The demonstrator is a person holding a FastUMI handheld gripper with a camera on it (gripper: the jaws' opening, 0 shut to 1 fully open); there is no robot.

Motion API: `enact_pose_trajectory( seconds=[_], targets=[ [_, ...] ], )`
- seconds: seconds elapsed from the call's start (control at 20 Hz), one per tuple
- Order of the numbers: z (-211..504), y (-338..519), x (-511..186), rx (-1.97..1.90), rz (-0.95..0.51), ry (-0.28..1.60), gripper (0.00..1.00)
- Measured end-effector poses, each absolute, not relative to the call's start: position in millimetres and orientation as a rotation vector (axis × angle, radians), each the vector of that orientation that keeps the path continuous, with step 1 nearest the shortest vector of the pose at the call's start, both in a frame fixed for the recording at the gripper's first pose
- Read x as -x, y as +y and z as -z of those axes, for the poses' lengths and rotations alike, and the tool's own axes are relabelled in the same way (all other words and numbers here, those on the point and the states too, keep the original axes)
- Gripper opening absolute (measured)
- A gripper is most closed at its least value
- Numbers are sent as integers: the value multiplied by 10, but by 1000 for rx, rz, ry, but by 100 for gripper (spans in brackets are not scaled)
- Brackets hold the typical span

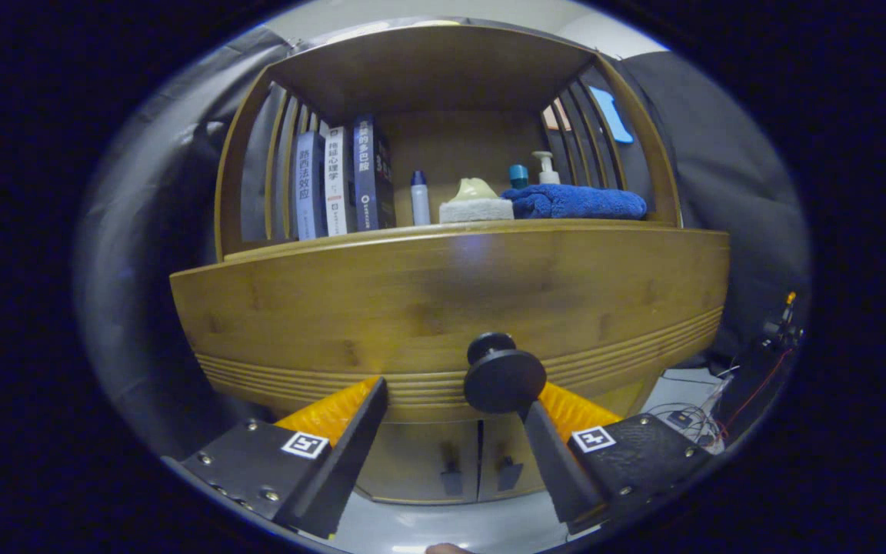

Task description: Pull open the drawer, take out the items inside it, and place them on the countertop above the cabinet.

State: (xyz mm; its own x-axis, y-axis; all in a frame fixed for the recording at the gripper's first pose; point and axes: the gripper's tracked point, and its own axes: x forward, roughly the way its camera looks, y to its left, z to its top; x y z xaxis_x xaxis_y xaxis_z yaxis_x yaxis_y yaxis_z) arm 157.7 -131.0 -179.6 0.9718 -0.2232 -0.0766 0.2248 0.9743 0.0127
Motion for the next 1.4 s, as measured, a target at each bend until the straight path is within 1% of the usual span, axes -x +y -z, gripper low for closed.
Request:
enact_pose_trajectory(
  seconds=[0.3,0.7,0.85,0.95,1.1,1.25,1.4],
  targets=[
    [1840,-1358,-1867,110,228,-4,99],
    [1870,-1373,-2167,96,228,73,99],
    [1990,-1338,-2137,-79,216,169,99],
    [1962,-1340,-2155,-160,195,175,99],
    [2027,-1343,-2136,-60,176,218,98],
    [1975,-1310,-2077,-50,154,200,99],
    [1960,-1311,-1856,-21,159,203,99]
  ],
)
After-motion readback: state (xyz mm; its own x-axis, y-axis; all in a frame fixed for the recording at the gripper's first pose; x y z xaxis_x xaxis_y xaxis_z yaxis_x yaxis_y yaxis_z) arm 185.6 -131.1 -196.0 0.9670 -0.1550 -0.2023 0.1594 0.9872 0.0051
